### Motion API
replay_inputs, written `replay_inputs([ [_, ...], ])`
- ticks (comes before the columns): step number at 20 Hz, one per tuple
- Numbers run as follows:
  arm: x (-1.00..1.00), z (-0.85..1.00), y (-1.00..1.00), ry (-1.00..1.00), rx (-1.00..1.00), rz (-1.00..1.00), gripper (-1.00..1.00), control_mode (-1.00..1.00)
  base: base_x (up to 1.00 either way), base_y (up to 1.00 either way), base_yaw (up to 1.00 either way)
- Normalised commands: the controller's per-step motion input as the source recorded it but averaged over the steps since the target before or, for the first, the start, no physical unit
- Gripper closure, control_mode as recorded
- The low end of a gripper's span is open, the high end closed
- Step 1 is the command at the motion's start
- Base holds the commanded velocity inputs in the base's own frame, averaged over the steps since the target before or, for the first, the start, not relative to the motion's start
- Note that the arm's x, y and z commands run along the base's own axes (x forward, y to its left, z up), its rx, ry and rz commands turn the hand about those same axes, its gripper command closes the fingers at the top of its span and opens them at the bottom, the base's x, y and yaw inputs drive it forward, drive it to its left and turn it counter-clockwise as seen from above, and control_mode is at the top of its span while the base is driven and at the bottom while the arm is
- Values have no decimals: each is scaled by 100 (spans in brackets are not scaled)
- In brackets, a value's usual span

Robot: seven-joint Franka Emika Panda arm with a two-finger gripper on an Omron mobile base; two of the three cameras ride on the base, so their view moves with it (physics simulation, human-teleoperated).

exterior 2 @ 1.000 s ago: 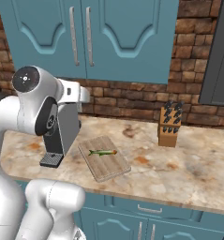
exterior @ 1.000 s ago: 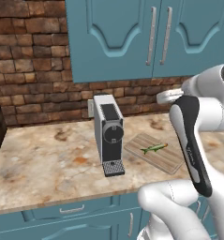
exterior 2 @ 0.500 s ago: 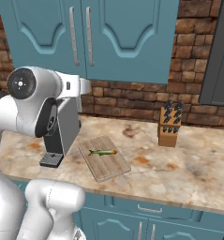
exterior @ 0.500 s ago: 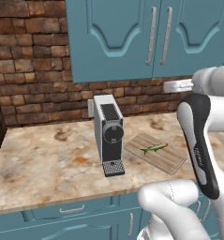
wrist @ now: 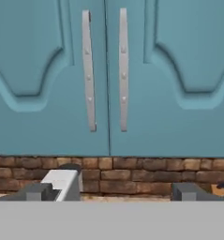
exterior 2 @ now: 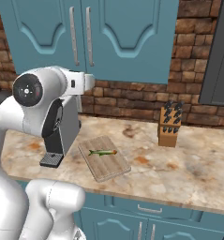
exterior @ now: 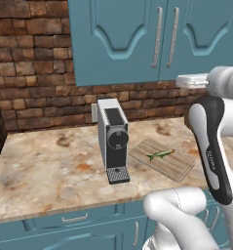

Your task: Open the cabinet, retrieve the rolling pin, and place it next to the meat on the cutting board to prepare for tenderizing.

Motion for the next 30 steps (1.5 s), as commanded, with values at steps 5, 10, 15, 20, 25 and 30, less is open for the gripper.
replay_inputs([
  [5, 21, 37, -20, -10, 1, 0, -100, -100, 0, 0, 0],
  [10, 36, 30, -15, -3, 3, 6, -100, -100, 0, 0, 0],
  [15, 47, 27, -3, -6, 0, 2, -100, -100, 0, 0, 0],
  [20, 48, 23, -3, -3, 0, 0, -100, -100, 0, 0, 0],
  [25, 42, 4, -1, -2, 0, 0, -100, -100, 0, 0, 0],
  [30, 39, 0, 0, -2, 0, 0, -100, -100, 0, 0, 0],
])
